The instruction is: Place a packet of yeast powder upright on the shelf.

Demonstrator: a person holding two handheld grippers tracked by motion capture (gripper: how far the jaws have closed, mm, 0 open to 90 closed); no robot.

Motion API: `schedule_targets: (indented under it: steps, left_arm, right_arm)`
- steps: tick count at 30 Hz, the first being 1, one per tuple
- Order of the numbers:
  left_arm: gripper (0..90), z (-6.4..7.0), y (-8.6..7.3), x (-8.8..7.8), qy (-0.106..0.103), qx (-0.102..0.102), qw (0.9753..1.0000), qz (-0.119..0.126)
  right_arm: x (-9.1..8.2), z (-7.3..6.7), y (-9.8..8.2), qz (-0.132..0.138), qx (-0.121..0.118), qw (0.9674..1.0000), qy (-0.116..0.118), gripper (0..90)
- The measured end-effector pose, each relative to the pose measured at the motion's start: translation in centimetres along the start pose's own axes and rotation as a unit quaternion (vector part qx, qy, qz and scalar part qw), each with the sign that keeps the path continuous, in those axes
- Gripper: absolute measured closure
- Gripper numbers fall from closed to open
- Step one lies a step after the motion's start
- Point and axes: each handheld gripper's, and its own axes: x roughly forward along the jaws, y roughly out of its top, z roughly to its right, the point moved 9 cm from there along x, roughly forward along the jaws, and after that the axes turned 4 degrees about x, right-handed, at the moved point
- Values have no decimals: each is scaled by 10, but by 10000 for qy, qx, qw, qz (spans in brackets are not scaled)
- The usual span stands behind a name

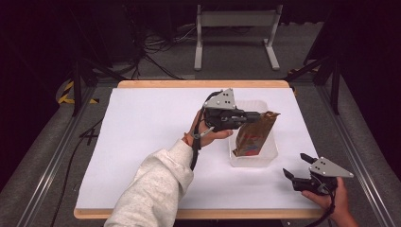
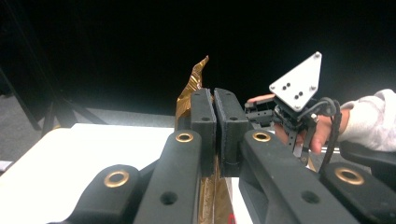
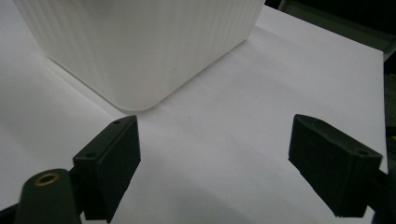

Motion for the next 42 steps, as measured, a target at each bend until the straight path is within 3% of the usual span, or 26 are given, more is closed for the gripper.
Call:
schedule_targets:
  steps: [8, 16, 21, 26, 42]
  left_arm:
    - [875, 7, -18, 13, -149, -115, 9997, -129]
    - [872, 10, -33, 13, -252, -320, 9991, -84]
    - [872, 14, -37, 12, -222, -290, 9992, -148]
    - [872, 17, -45, 9, -177, -386, 9990, -162]
    - [868, 13, -59, -4, -78, -501, 9985, -215]
  right_arm:
    - [0, 0, 0, 11, -10, 10000, 13, 172]
    - [0, 0, 0, 5, -14, 10000, -10, 173]
    - [0, 0, 0, 6, -5, 10000, -24, 174]
    - [-1, 0, 0, 22, -11, 10000, -18, 174]
    - [-1, -3, 0, 25, 57, 10000, 14, 176]
